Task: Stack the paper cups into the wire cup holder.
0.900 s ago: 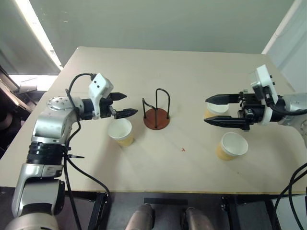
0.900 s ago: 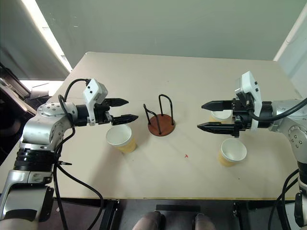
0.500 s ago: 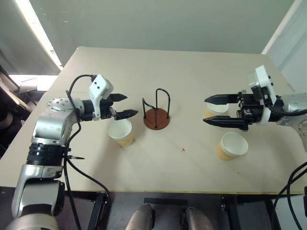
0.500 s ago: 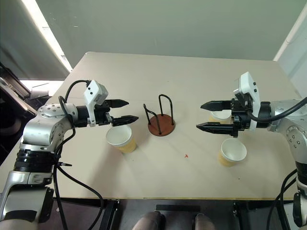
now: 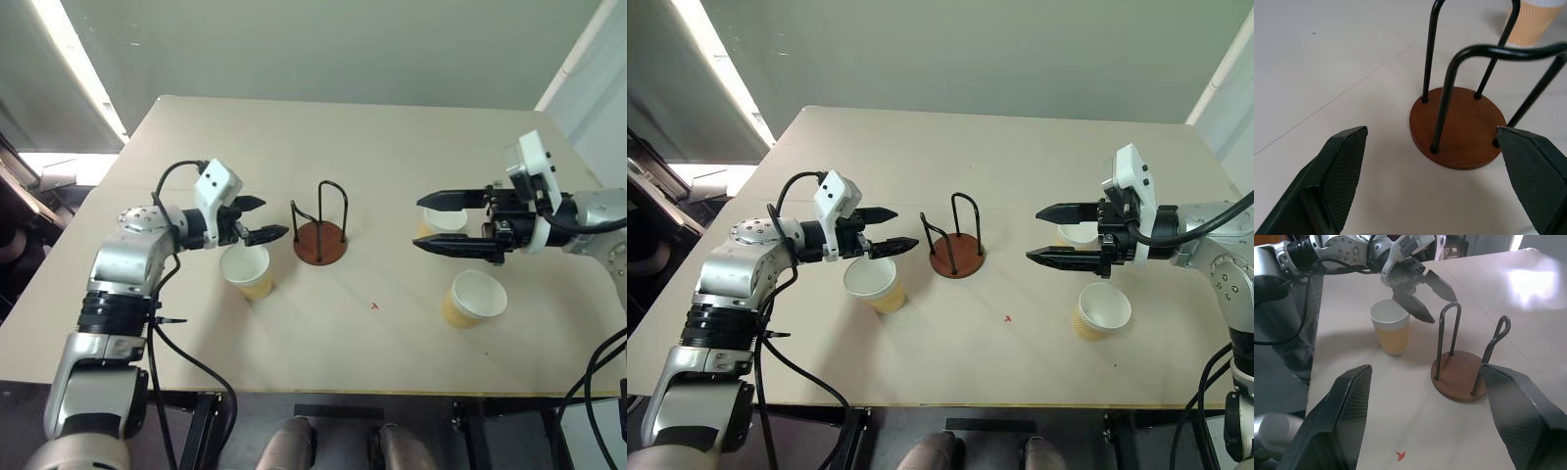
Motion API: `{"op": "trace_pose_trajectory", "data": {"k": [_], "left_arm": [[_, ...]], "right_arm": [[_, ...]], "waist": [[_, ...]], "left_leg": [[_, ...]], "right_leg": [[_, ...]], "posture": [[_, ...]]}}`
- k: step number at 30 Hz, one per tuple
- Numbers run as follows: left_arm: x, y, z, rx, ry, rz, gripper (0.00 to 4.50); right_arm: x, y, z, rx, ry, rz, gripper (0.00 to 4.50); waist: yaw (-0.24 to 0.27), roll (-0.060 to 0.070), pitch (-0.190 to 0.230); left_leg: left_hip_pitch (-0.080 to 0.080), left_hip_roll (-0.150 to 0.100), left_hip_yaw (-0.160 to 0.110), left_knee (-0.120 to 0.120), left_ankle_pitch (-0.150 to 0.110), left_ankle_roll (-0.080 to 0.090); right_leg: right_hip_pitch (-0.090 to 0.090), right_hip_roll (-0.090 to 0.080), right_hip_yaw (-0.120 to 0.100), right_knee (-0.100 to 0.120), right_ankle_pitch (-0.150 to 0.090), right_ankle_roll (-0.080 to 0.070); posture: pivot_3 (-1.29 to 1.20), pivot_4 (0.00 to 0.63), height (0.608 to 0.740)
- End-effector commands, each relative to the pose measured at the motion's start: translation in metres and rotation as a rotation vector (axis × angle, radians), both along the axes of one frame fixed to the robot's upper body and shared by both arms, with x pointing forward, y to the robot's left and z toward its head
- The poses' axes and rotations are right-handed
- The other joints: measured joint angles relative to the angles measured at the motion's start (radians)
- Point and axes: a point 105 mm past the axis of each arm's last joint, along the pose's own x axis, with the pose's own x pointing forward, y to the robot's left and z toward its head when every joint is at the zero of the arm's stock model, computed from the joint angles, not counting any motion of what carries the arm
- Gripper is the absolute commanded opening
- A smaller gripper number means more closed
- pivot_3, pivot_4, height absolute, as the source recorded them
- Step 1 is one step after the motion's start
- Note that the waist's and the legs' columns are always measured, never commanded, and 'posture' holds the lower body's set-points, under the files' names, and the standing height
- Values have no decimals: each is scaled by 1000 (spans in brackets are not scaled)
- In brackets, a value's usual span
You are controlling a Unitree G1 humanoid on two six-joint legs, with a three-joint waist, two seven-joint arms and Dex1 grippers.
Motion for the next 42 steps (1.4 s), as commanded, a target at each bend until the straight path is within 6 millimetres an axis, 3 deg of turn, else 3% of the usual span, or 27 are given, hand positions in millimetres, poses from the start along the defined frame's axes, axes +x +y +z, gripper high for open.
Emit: {"op": "trace_pose_trajectory", "data": {"k": [1, 18, 21, 31, 32, 37, 42], "left_arm": [[4, -8, 13, 9, -54, -25, 4485], [22, -40, 4, -12, -59, -68, 4485], [24, -44, 6, -23, -64, -73, 3924], [13, -43, 15, 38, -66, -171, 191], [11, -44, 18, 45, -65, -191, 18], [5, -52, 29, 64, -78, -275, 18], [-1, -74, 31, 73, -80, -387, 18]], "right_arm": [[-5, 1, 12, 5, -54, 7, 3666], [-4, 2, 12, 6, -63, -7, 3666], [-4, 0, 11, 6, -63, -12, 3666], [-7, -2, 11, -2, -51, -6, 3666], [-8, -3, 10, -9, -45, 0, 3666], [-8, -8, 8, -35, -46, -8, 3666], [-11, -18, 12, -58, -52, -48, 3666]], "waist": [[0, 0, 0], [1, 0, 0], [1, 0, 0], [1, 0, 0], [1, 0, 0], [5, 0, 0], [7, 0, 0]], "left_leg": [[0, 0, 0, 0, 0, 0], [0, 0, 0, 0, 0, 0], [0, 0, 0, 0, 0, 0], [0, 0, 0, 0, 0, 0], [0, 0, 0, 0, 0, 0], [-1, 0, 0, 1, 0, 0], [-2, 0, 0, 1, 0, 1]], "right_leg": [[0, 0, 0, 0, 0, 0], [0, 0, 0, 0, 0, 0], [0, 0, 0, 0, 0, 0], [0, 0, 0, 0, 0, 0], [0, 0, 0, 0, 0, 0], [0, 0, 0, 0, 0, 0], [0, 0, 0, 0, 0, 1]], "posture": [[0, 150, 740], [0, 150, 740], [0, 150, 740], [0, 150, 740], [0, 150, 740], [0, 150, 740], [0, 150, 740]]}}
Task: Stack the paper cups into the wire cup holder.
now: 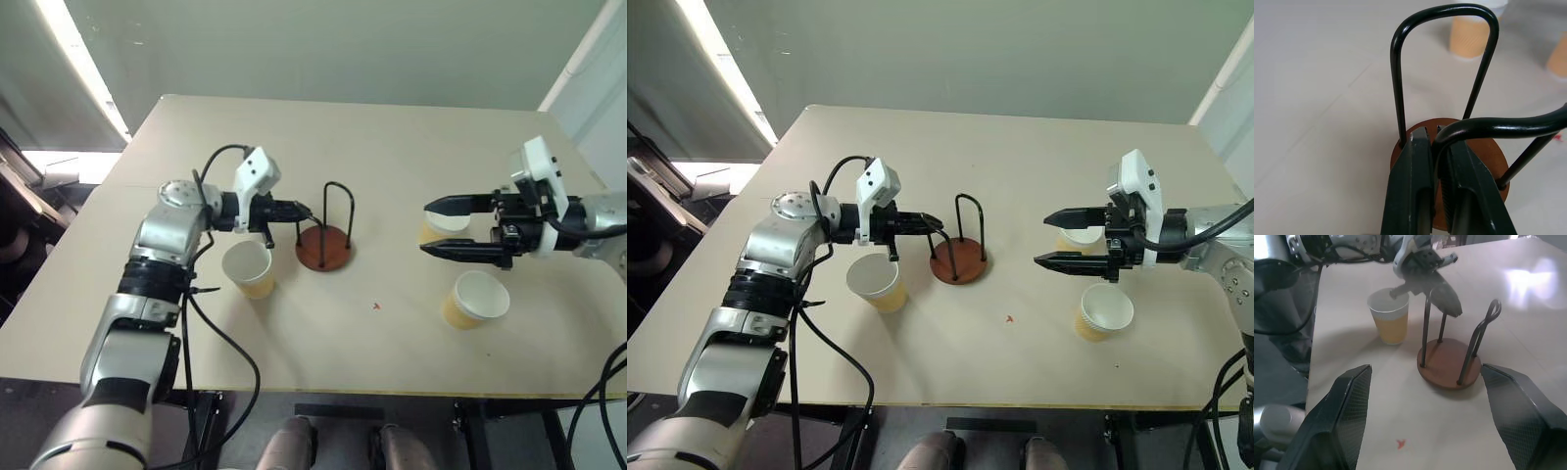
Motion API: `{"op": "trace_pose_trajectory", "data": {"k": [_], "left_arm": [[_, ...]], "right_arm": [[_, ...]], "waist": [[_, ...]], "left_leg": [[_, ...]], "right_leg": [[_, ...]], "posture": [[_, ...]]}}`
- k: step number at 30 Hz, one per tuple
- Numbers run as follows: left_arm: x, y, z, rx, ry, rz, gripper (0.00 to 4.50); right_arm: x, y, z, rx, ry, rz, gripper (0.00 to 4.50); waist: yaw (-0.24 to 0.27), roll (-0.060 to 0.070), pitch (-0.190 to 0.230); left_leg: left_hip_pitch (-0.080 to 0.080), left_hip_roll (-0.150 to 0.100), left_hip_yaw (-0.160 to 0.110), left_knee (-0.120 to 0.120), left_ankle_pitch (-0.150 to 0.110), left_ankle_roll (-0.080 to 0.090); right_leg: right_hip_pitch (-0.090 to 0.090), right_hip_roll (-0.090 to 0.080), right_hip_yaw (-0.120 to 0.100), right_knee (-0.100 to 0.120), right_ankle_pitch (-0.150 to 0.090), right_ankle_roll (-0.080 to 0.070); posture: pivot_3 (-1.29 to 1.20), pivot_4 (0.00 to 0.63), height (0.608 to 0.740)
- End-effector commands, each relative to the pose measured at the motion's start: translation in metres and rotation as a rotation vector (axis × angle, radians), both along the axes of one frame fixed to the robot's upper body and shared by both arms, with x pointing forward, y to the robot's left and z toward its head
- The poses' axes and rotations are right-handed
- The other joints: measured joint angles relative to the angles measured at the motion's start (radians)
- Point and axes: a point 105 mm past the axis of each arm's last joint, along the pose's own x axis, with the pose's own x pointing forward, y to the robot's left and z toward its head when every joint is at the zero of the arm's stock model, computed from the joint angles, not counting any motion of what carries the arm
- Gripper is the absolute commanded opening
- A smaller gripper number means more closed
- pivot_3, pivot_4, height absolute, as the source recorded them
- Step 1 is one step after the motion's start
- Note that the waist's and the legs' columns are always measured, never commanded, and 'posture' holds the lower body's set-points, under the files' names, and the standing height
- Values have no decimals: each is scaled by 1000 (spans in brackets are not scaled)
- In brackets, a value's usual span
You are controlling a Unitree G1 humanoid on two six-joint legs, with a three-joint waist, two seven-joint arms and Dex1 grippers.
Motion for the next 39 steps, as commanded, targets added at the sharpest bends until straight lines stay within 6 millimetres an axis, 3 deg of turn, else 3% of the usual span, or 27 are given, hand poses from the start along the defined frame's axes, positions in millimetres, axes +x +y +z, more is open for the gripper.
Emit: {"op": "trace_pose_trajectory", "data": {"k": [1, 6, 12, 22, 23, 29, 34, 39], "left_arm": [[-9, -23, 14, 2, -57, -122, 18], [-24, -55, 0, 25, -5, -282, 18], [-40, -77, -20, 94, 32, -432, 18], [-35, -90, -44, 158, 17, -450, 18], [-35, -91, -45, 162, 12, -445, 626], [-35, -93, -36, 155, -39, -443, 2645], [-40, -76, -25, 173, -47, -450, 4473], [-42, -51, -20, 221, -57, -416, 4473]], "right_arm": [[-9, -9, 16, -17, -64, -16, 3666], [-17, -22, 21, -38, -67, -56, 3666], [-26, -47, 27, -83, -61, -149, 3666], [-36, -39, 21, -73, -53, -156, 3666], [-36, -38, 21, -73, -52, -155, 3666], [-33, -33, 19, -75, -47, -133, 3666], [-27, -30, 18, -83, -45, -121, 3666], [-18, -29, 19, -92, -57, -112, 3666]], "waist": [[0, 0, 0], [2, 0, 0], [3, 0, 0], [5, 0, 0], [6, 0, 0], [5, 0, 0], [3, 0, 0], [0, 0, 0]], "left_leg": [[0, 0, 0, 0, 0, 0], [0, 0, 0, 0, 0, 0], [-1, 1, 1, -1, 0, 0], [1, 1, 1, 1, 0, 1], [1, 0, 1, 1, 0, 1], [0, 0, 1, 1, 0, 2], [0, 0, 2, 1, 0, 2], [1, 0, 1, 1, 1, 2]], "right_leg": [[0, 0, 0, 0, 0, 0], [0, 0, 0, 0, 0, 0], [0, 0, 0, 0, 0, 0], [1, 0, 0, 1, 1, 1], [1, 0, 0, 1, 1, 2], [1, 0, 0, 0, 1, 2], [1, 0, 1, 0, 1, 2], [1, 0, 1, 0, 1, 2]], "posture": [[0, 150, 740], [0, 150, 740], [0, 150, 740], [0, 150, 740], [0, 150, 740], [0, 150, 740], [0, 150, 740], [0, 150, 740]]}}
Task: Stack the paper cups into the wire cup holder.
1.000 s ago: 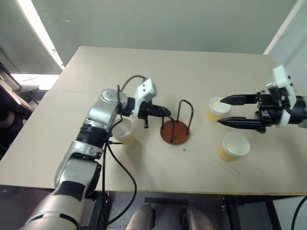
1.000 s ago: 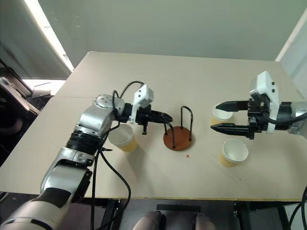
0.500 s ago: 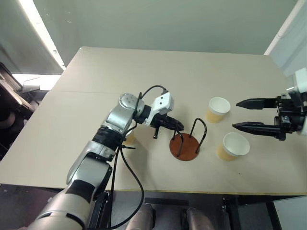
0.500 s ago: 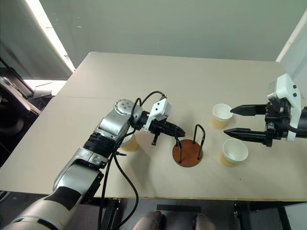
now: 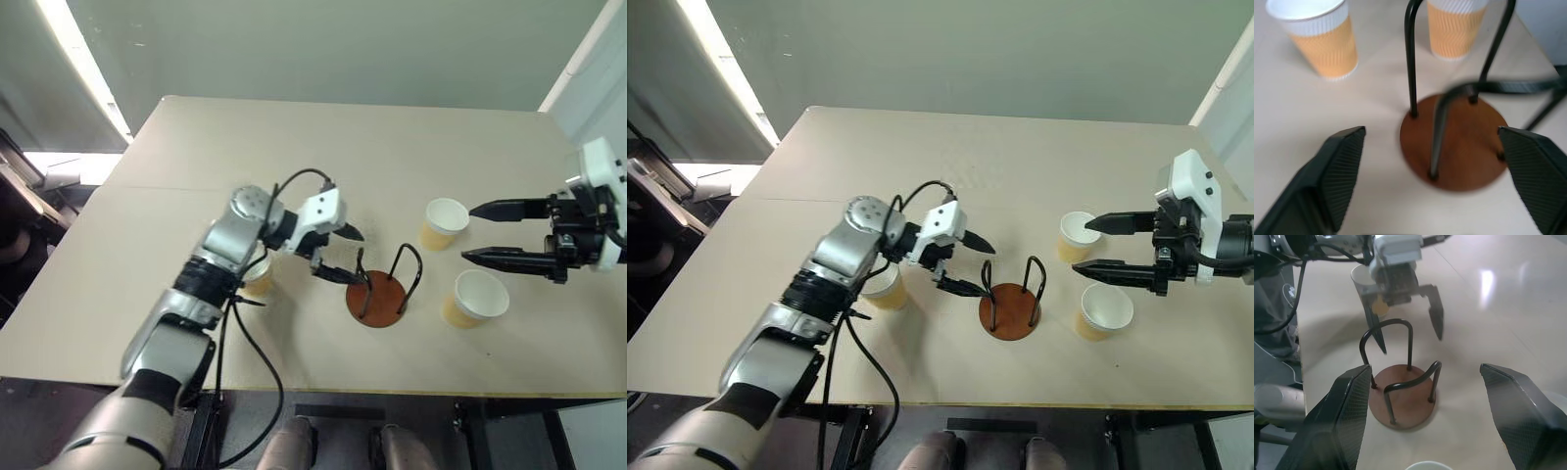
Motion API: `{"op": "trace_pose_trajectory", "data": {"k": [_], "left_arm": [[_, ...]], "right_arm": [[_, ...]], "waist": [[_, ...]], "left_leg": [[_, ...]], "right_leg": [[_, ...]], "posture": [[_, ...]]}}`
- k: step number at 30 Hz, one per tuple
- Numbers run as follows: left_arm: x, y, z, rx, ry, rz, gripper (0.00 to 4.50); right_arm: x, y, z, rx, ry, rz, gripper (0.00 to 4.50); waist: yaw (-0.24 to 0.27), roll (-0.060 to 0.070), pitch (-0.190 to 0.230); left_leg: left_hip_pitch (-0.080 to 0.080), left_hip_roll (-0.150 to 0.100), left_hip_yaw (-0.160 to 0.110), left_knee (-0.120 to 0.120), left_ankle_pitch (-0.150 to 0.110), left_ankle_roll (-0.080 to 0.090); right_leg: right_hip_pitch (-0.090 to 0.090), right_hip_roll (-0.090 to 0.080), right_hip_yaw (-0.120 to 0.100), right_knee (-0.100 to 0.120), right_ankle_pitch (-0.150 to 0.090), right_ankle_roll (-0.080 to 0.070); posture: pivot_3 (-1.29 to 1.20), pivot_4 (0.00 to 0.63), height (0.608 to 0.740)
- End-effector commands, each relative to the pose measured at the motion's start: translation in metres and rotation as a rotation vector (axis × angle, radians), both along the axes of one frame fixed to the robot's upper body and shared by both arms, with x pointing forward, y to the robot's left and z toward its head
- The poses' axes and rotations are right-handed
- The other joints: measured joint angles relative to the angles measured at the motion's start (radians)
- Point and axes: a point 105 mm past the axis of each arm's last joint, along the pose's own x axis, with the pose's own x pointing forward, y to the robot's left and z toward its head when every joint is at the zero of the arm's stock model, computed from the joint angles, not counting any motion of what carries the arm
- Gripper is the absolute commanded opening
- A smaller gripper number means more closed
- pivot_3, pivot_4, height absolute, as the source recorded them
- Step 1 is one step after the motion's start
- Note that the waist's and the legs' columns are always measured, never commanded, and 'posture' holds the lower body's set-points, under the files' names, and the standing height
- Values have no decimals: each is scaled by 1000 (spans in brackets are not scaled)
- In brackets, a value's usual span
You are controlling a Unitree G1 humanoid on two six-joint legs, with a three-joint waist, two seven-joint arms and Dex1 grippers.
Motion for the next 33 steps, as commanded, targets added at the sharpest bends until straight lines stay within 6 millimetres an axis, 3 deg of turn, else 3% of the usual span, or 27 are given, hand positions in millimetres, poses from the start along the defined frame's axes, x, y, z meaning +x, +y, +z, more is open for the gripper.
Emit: {"op": "trace_pose_trajectory", "data": {"k": [1, 8, 15, 23, 33], "left_arm": [[-4, 9, 15, -11, -45, 1, 4473], [7, 52, 52, -74, -130, 181, 4473], [-2, 65, 82, -163, -150, 250, 4473], [-12, 76, 84, -150, -155, 300, 4473], [-11, 78, 80, -142, -157, 330, 4473]], "right_arm": [[5, 1, 8, -11, -47, 13, 3666], [46, 18, -1, -101, -107, 50, 3666], [85, 2, -30, -337, -139, -1, 3666], [111, -9, -45, -496, -146, -5, 3666], [123, -2, -68, -594, -97, 65, 3666]], "waist": [[2, 0, 0], [-15, 0, 0], [-12, 0, 0], [-15, 0, 0], [-14, 0, 0]], "left_leg": [[0, 0, 0, 0, 0, 0], [0, 1, -1, 0, 0, 1], [-3, 0, -2, 1, 0, 2], [-3, 0, -2, -1, 0, 2], [-3, 0, -2, -1, 0, 2]], "right_leg": [[0, 0, 0, 0, 0, 0], [-1, 0, 0, 0, 0, 0], [-2, -1, -1, -1, 0, 0], [-4, -1, -1, 0, 0, -1], [-4, -1, -1, 0, 0, -1]], "posture": [[0, 150, 740], [0, 150, 740], [0, 150, 740], [0, 150, 740], [0, 150, 740]]}}
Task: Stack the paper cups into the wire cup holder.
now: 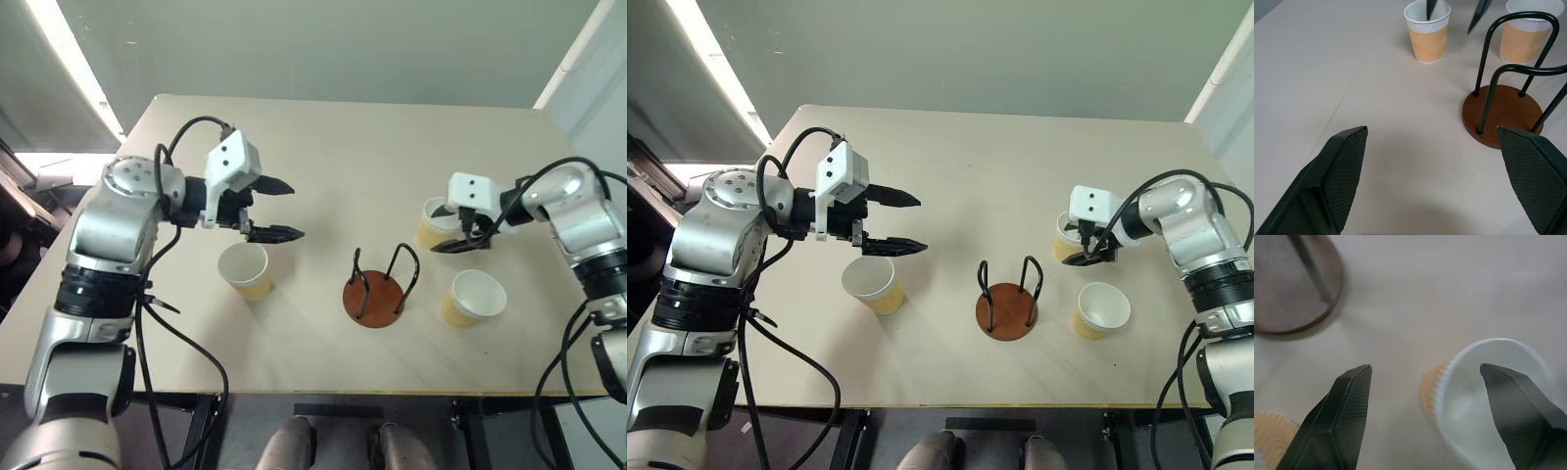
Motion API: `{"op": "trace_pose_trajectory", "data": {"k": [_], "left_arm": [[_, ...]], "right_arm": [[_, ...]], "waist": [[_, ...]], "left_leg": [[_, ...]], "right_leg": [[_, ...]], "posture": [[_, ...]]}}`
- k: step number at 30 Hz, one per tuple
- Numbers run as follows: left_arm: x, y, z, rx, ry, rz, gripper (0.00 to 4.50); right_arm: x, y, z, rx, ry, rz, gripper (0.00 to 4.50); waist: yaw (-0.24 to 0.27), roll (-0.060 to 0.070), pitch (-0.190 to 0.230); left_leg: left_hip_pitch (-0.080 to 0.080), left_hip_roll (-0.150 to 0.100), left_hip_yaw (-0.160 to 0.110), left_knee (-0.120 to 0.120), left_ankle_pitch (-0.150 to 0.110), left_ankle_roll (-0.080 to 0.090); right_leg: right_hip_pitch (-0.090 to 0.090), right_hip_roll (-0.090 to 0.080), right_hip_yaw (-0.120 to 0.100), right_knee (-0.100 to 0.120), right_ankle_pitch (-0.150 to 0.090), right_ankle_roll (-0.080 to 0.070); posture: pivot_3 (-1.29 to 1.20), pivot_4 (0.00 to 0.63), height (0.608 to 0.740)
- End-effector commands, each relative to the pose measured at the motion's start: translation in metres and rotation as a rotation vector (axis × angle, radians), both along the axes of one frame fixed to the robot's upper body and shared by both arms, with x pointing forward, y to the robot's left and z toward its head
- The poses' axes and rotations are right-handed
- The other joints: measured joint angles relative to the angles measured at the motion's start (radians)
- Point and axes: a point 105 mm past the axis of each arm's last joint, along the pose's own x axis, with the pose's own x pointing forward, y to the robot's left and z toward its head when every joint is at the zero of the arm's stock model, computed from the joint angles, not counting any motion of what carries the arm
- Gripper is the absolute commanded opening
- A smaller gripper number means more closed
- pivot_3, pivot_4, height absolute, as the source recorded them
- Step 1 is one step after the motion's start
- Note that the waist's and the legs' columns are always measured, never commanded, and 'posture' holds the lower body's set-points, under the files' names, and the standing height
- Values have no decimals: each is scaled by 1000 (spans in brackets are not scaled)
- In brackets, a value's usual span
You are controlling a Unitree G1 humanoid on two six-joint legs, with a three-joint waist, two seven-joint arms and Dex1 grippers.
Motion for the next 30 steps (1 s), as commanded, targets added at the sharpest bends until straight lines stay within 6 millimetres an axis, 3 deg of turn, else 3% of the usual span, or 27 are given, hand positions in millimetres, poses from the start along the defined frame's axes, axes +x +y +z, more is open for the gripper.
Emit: {"op": "trace_pose_trajectory", "data": {"k": [1, 4, 11, 12, 19, 23, 27, 30], "left_arm": [[-4, 1, 12, -5, -56, -2, 4495], [-4, 0, 12, -3, -58, -2, 4500], [-6, 0, 12, -2, -59, -2, 4500], [-6, -1, 12, -2, -59, -3, 4500], [-11, 0, 16, 4, -43, -38, 4500], [-21, -2, 25, -21, -20, -97, 4500], [-33, -8, 32, -50, 14, -173, 4500], [-35, -10, 33, -44, 27, -196, 4500]], "right_arm": [[6, 0, 10, -42, -42, 13, 3485], [9, -2, 8, -53, -39, 10, 2813], [6, -1, 22, -24, -47, 22, 230], [5, -1, 25, -19, -50, 24, 68], [-28, 22, 91, 116, -123, 136, 68], [-68, 50, 128, 165, -135, 265, 68], [-103, 73, 141, 187, -93, 358, 68], [-119, 85, 139, 194, -54, 397, 68]], "waist": [[0, 0, 0], [0, 0, 0], [0, 0, 0], [1, 0, 0], [0, 0, 0], [-1, 0, 0], [-1, 0, 0], [-1, 0, 0]], "left_leg": [[0, 0, 0, 0, 0, 0], [0, 0, 0, 0, 0, 0], [0, 0, 0, 0, 0, -1], [0, 0, 0, 0, 0, -1], [0, 0, 0, -1, 0, -1], [-1, 0, 0, -1, 0, -1], [-1, 0, 0, -2, 0, -2], [-1, 0, -1, -1, 0, -2]], "right_leg": [[0, 0, 0, 0, 0, 0], [0, 0, 0, 0, 0, 0], [0, 0, 0, 0, 0, 0], [0, 0, 0, 0, 0, 0], [0, 0, 0, 0, -1, -1], [0, 0, 0, -1, -1, -1], [0, 0, 0, -2, -1, -1], [0, 0, 0, -2, -1, -1]], "posture": [[0, 150, 740], [0, 150, 740], [0, 150, 740], [0, 150, 740], [0, 150, 740], [0, 150, 740], [0, 150, 740], [0, 150, 740]]}}
